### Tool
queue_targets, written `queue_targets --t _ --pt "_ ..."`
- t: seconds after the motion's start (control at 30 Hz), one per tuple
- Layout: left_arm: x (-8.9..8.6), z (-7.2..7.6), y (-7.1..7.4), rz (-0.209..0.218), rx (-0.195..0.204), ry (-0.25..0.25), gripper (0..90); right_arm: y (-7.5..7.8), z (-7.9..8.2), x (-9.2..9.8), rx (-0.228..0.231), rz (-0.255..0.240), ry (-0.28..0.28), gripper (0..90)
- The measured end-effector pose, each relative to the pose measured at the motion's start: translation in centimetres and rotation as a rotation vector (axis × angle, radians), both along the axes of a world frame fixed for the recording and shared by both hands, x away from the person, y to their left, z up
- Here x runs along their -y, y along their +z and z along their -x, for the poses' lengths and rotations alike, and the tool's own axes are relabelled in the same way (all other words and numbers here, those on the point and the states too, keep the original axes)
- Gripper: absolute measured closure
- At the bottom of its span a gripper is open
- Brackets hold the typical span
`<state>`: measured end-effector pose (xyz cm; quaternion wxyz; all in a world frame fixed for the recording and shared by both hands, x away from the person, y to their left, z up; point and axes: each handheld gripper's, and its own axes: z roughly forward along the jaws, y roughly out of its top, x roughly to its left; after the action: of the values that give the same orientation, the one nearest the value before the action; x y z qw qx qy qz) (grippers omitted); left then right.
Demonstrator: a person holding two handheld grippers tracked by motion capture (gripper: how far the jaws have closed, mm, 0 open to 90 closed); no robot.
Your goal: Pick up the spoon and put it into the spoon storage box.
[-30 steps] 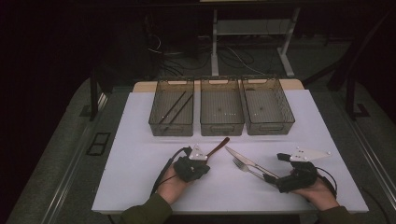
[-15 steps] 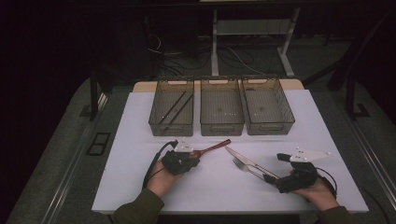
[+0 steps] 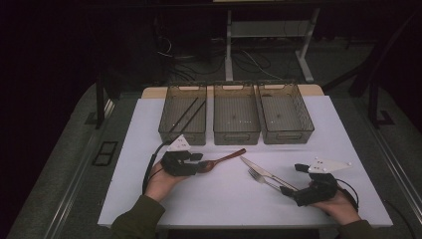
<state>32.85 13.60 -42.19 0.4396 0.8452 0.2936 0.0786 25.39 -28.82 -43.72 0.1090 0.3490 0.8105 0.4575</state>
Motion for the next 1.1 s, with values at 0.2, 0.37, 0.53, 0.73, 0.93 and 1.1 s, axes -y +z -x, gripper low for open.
queue_targets --t 0.2,0.37,0.53,0.73,0.93,1.1 --pt "0.4 -1.2 -1.4 -0.009 -0.058 0.004 43.6 0.0 0.1 -0.1 0.004 0.009 -0.001 0.2" --pt "1.0 -1.5 -2.1 -0.057 -0.066 -0.012 41.7 0.1 0.2 -0.3 0.009 0.015 -0.001 0.2" --pt "1.1 -1.5 -2.3 -0.083 -0.068 -0.005 41.7 0.0 0.1 -0.2 0.005 0.014 0.0 0.2" --pt "1.3 -1.4 -2.5 -0.103 -0.078 -0.009 41.7 0.0 0.1 -0.1 0.004 0.008 -0.001 0.2" --pt "1.7 -1.0 -2.5 -0.145 -0.063 -0.032 42.7 0.0 0.1 0.0 0.005 0.002 -0.001 0.2" --pt "2.1 -0.6 -2.4 -0.165 -0.053 -0.063 50.3 0.0 0.0 0.2 0.0 -0.003 -0.004 0.2"
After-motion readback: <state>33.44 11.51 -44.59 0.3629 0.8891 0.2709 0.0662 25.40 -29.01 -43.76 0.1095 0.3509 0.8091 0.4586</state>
